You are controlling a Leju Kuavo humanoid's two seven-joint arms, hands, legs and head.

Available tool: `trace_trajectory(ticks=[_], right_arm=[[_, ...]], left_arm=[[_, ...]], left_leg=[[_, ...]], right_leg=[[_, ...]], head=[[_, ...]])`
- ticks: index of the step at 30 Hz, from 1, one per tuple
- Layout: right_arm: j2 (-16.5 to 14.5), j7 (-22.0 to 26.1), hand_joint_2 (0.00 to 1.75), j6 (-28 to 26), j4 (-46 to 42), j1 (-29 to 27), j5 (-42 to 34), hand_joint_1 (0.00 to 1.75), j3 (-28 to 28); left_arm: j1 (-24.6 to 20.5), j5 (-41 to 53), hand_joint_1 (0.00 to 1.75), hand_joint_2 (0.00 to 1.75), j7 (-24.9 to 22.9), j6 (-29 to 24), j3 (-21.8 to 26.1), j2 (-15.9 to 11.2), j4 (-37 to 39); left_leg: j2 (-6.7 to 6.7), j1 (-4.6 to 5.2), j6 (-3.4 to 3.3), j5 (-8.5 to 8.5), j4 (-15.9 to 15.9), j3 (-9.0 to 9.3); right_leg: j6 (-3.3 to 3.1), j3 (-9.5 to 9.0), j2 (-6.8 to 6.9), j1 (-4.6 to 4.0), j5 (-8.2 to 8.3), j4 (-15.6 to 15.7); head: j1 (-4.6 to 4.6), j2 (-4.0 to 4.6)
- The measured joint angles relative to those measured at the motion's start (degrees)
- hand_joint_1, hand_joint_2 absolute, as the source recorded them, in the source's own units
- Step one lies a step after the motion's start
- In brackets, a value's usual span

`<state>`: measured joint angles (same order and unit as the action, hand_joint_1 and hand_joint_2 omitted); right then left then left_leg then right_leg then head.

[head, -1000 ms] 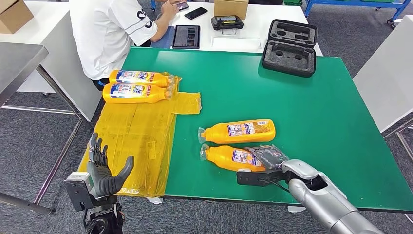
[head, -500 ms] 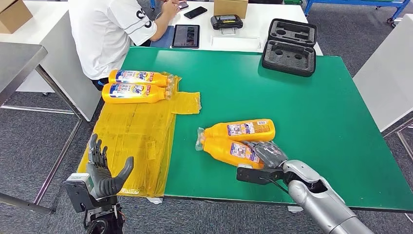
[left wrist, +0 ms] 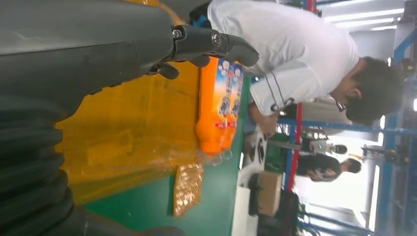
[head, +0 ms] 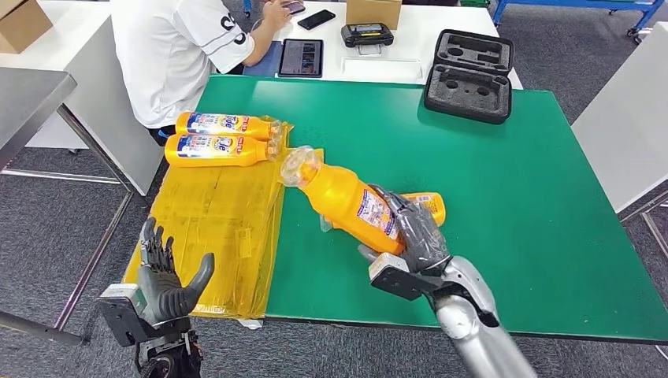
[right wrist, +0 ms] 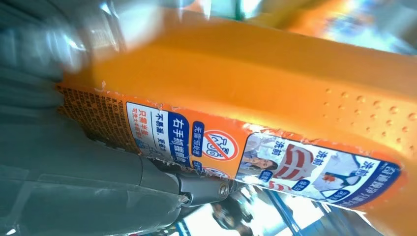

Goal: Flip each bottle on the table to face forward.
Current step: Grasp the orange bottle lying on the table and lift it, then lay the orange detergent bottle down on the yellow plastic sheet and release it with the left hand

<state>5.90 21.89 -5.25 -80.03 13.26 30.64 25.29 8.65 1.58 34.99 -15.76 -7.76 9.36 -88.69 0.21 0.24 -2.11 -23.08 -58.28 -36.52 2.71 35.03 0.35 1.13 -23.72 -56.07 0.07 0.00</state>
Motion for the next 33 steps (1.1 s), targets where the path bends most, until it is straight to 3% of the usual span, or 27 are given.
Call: trace_trajectory(ticks=[3,9,11,21,33], right_arm=[[-2.3,3.5,1.75,-1.5,-2.0,-2.6,-2.1,1.75,-2.6],[-6.3,10.6,1.75,0.2,0.2,-4.6,-7.7,1.75,-6.1],[-8.1,12.5,1.75,1.2,2.9,-4.1,-8.9,1.75,-6.2],[-15.9,17.8,1.75,7.1,19.8,0.8,-14.9,1.75,-4.0],[-18.9,17.7,1.75,9.0,28.5,2.8,-14.6,1.75,-2.0]], left_arm=[[0.3,-5.0,0.00,1.75,-0.6,7.0,0.5,0.1,-0.7],[-0.8,-17.9,0.00,1.75,-5.7,33.9,0.1,-0.1,0.8],[-1.8,-17.7,0.00,1.75,-6.7,38.5,-0.8,-0.2,2.2],[-9.1,-11.4,0.00,1.75,-6.8,46.4,-7.3,-0.3,9.6],[-12.9,-3.3,0.00,1.75,-6.4,42.1,-10.1,-0.8,15.2]], left_leg=[[0.06,0.00,0.00,0.00,0.0,-0.01],[-0.01,0.04,0.04,-0.04,0.0,-0.06],[-0.01,0.03,0.04,-0.02,0.0,-0.05],[-0.01,-0.03,0.09,0.07,0.0,-0.06],[-0.01,-0.02,0.09,0.05,0.0,-0.08]], right_leg=[[-0.03,-0.01,0.08,0.00,-0.05,0.0],[-0.06,0.08,-0.01,0.04,-0.03,0.0],[-0.07,0.08,-0.01,0.03,-0.02,0.0],[-0.07,0.07,-0.01,-0.02,0.00,0.0],[-0.08,0.09,0.00,-0.01,0.00,0.0]], head=[[0.01,0.00],[0.03,0.00],[0.03,0.00],[0.02,0.00],[0.03,0.00]])
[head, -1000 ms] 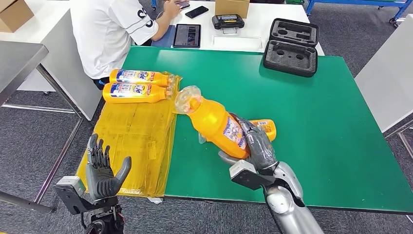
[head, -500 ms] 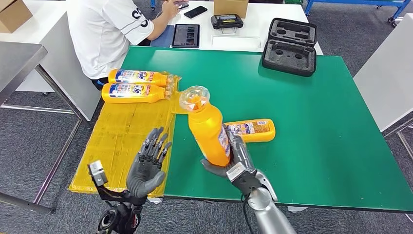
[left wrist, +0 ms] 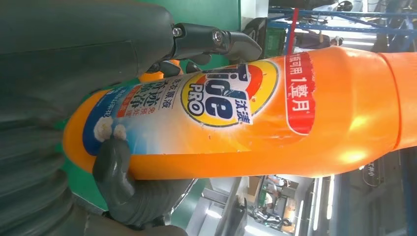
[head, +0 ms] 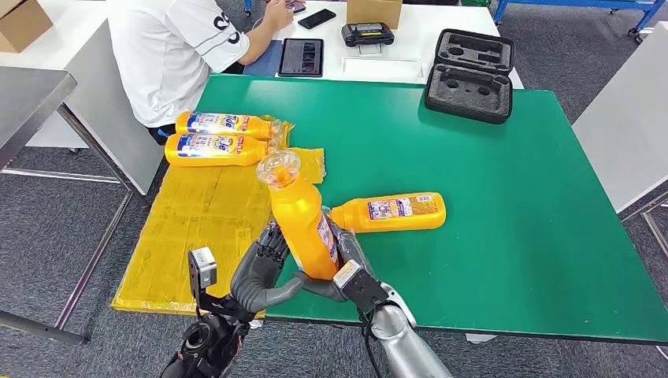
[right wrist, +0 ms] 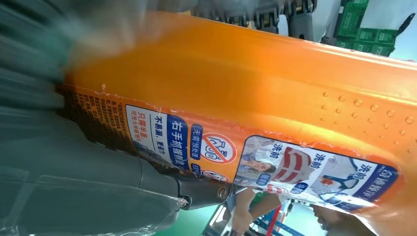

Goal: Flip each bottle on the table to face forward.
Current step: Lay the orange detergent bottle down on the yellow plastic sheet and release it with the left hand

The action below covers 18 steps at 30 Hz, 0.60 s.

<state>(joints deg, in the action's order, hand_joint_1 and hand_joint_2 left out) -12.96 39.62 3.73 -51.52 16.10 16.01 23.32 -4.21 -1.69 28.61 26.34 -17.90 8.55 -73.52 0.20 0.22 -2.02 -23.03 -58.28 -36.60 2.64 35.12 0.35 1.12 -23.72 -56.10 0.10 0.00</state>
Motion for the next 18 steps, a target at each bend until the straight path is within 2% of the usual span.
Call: trace_trajectory(ticks=[10,18], right_arm=[[-0.7,-1.0,1.75,1.3,4.3,0.6,2.7,1.75,3.4],[-0.8,-0.9,1.75,1.0,6.8,1.8,3.4,1.75,5.8]], left_arm=[[-2.0,-2.2,0.00,1.75,-0.1,-0.6,-0.1,-0.6,4.3],[-2.2,-12.8,0.00,1.75,-3.6,4.8,1.7,-1.0,6.2]], left_leg=[[-0.01,-0.01,0.00,0.00,0.0,0.00],[-0.01,-0.01,0.00,0.00,0.0,0.00]], right_leg=[[0.00,0.01,-0.01,-0.01,0.00,0.0],[-0.01,0.02,-0.01,0.00,-0.01,0.0]], head=[[0.00,0.00],[0.01,0.00]])
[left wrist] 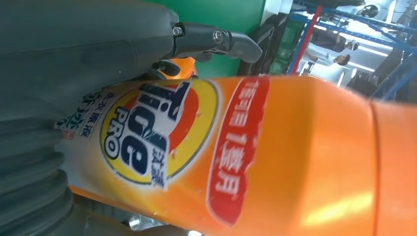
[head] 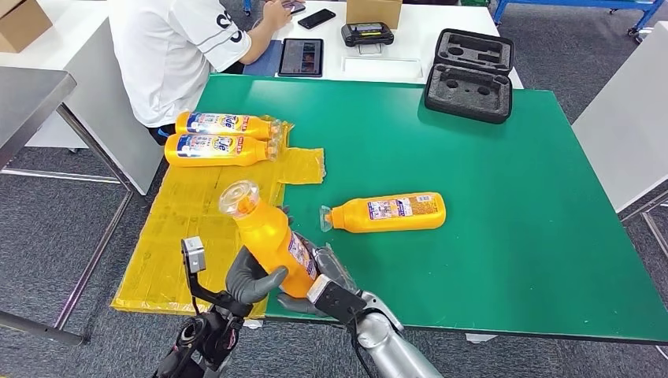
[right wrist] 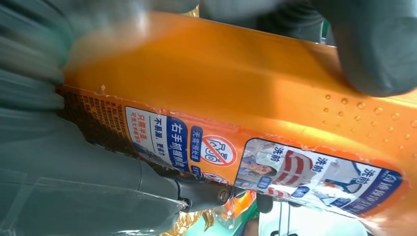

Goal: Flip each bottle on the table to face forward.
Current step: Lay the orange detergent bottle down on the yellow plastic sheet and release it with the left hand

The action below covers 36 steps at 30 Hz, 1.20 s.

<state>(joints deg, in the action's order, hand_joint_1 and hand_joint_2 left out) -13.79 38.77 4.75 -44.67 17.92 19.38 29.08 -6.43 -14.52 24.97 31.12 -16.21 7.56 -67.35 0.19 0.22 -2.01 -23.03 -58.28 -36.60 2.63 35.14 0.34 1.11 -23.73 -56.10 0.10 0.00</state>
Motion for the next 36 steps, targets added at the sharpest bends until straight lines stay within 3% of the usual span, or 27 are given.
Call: trace_trajectory(ticks=[17,32,36], right_arm=[[0.1,-0.6,1.75,-0.3,1.0,1.2,0.9,1.75,1.4],[0.6,-3.8,1.75,-0.2,2.8,1.4,2.6,1.75,1.4],[0.7,-3.8,1.75,-0.2,3.6,1.8,2.5,1.75,1.4]], left_arm=[[0.0,-8.5,0.00,1.75,-3.7,4.0,1.2,-1.3,-0.1],[-0.9,12.4,0.00,1.75,1.7,-15.6,-0.8,-2.1,-2.1],[-0.9,14.4,0.00,1.75,2.2,-17.4,-1.2,-2.2,-2.5]], left_leg=[[-0.01,0.00,0.00,0.00,0.0,0.00],[0.00,0.00,0.00,0.00,0.0,0.00],[0.00,0.00,0.00,0.00,0.0,0.00]], right_leg=[[0.00,0.02,0.00,0.00,0.00,0.0],[0.00,0.01,0.00,0.00,0.00,0.0],[0.00,0.01,0.00,0.00,0.00,0.0]], head=[[-0.01,0.00],[-0.01,0.00],[0.00,0.00]])
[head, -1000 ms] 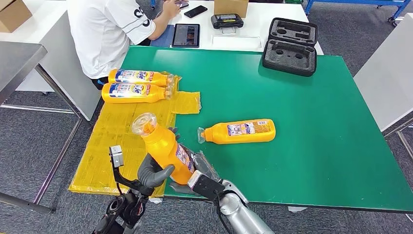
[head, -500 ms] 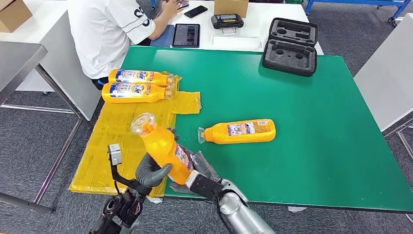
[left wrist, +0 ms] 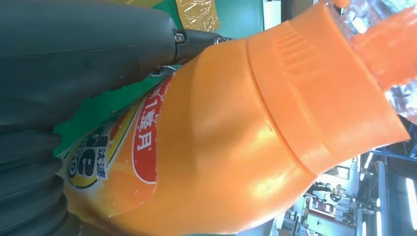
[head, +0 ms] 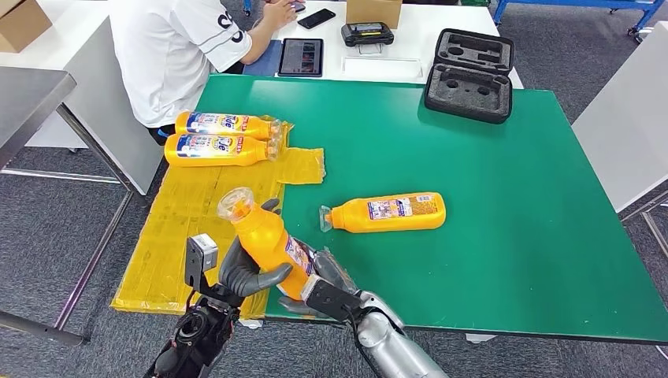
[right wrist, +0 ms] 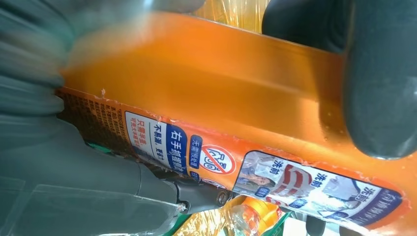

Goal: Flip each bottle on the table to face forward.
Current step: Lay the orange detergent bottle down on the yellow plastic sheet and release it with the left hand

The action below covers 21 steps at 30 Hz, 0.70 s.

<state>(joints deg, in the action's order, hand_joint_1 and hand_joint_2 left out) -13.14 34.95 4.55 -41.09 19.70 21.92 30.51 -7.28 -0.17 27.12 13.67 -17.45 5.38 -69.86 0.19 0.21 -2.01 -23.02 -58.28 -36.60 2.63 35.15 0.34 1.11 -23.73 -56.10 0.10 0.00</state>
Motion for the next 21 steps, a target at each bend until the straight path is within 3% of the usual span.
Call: trace_trajectory(ticks=[13,21], right_arm=[[0.0,-0.1,1.75,0.1,1.0,0.4,-0.1,1.75,-0.1],[-0.2,0.1,1.75,0.5,1.9,1.2,0.6,1.75,-0.2]], left_arm=[[0.1,3.0,0.00,1.75,0.6,-1.9,-0.4,-0.1,-0.5],[0.3,-11.6,0.00,1.75,-2.0,14.0,-0.1,-0.8,-0.9]], left_leg=[[0.00,0.00,0.00,0.00,0.0,0.00],[-0.01,0.00,0.00,0.00,0.0,0.00]], right_leg=[[0.00,0.00,0.00,0.00,0.00,0.0],[0.00,0.01,0.00,0.00,0.00,0.0]], head=[[-0.01,0.00],[-0.01,0.00]])
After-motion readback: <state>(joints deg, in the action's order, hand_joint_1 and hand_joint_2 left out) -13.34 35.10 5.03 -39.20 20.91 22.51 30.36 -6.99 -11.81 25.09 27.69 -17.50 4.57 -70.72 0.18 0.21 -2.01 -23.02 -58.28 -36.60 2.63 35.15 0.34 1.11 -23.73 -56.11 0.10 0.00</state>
